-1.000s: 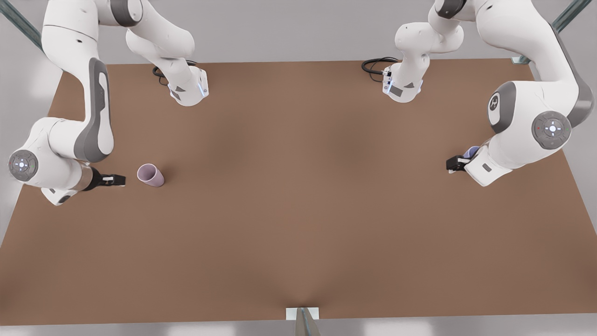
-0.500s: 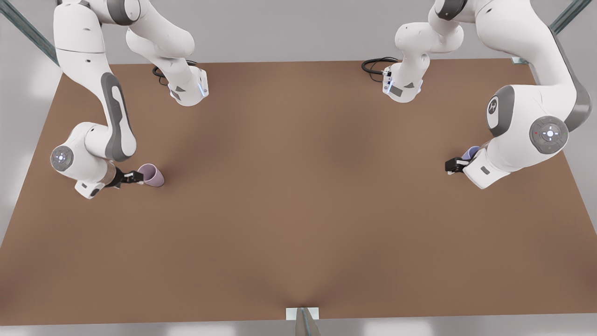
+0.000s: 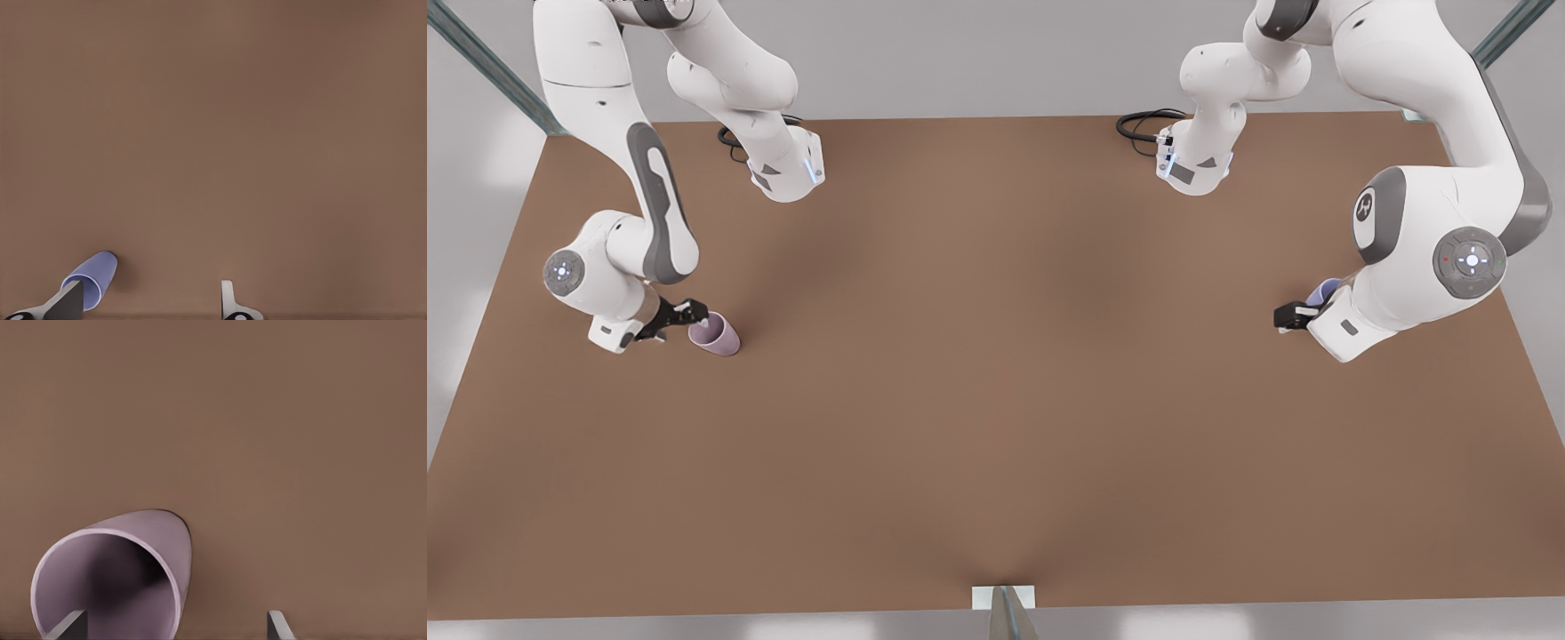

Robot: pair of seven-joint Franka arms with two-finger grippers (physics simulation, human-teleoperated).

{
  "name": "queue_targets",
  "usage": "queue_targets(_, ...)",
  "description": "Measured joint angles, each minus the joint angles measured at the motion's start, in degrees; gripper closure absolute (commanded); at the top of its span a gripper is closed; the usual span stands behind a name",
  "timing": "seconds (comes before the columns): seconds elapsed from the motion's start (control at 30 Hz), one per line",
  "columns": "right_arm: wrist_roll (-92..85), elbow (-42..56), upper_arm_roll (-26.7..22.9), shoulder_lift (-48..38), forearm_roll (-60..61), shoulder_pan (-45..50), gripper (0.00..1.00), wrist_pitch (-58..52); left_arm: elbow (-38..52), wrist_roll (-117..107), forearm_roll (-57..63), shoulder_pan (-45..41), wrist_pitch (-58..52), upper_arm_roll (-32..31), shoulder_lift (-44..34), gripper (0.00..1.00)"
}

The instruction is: Stack the cups, with the pink cup at the bottom and the purple cup at the top

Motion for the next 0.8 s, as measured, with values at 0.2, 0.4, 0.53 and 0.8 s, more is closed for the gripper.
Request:
queue_targets(0.2, -2.69, -1.05, -0.01, 4.38, -0.03, -0.26, 0.14, 4.98, 0.03, -0.04, -0.03, 0.01, -0.04, 0.0, 0.21, 0.0)
queue_targets(0.4, -4.57, -2.05, 0.02, 4.93, 0.02, -0.03, 0.45, 7.7, 0.05, -0.07, -0.05, -0.01, -0.06, 0.0, 0.35, 0.0)
queue_targets(0.53, -5.41, -2.25, 0.1, 5.08, 0.19, -0.02, 0.59, 8.39, 0.05, -0.08, -0.06, -0.02, -0.06, 0.0, 0.35, 0.0)
queue_targets(0.8, -6.85, -2.28, 0.32, 4.1, 2.75, 0.82, 0.79, 7.95, 0.05, -0.1, -0.05, -0.04, -0.07, 0.0, 0.35, 0.0)
